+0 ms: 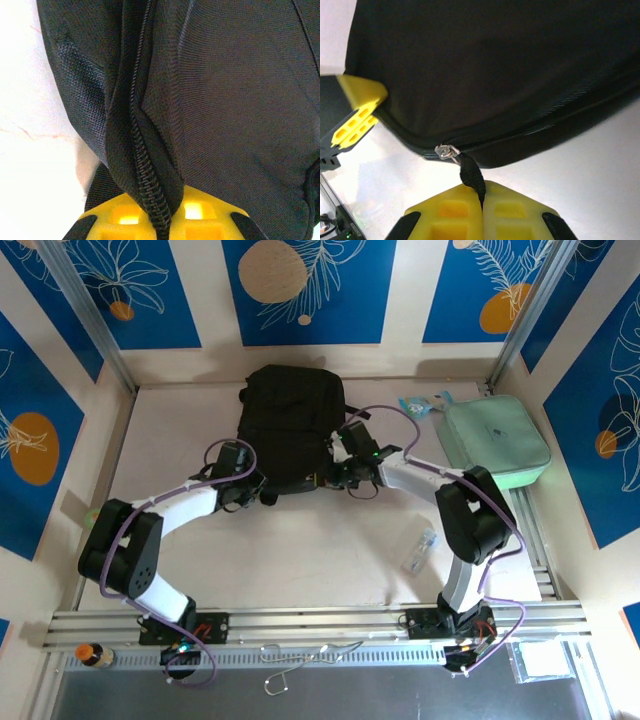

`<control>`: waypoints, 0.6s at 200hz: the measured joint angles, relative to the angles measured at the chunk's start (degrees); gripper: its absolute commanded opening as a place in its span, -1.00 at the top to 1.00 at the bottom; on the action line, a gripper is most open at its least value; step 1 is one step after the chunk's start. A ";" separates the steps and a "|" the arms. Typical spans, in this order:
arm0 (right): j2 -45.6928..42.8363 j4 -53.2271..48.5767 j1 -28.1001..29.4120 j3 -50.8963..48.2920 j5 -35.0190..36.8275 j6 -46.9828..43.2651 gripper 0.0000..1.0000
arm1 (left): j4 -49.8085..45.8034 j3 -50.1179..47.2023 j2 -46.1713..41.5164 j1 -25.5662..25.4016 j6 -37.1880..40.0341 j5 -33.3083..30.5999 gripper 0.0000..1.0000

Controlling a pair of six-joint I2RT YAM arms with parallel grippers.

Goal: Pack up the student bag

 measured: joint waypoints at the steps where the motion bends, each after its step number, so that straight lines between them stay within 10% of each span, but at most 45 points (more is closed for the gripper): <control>1: 0.00 -0.07 -0.26 0.00 -0.07 -0.04 1.00 | 0.00 0.00 0.00 0.00 0.02 0.00 0.95; 120: 5.01 -10.82 -7.08 10.71 4.39 -1.05 1.00 | -3.76 -1.11 -0.74 0.00 12.31 2.40 0.99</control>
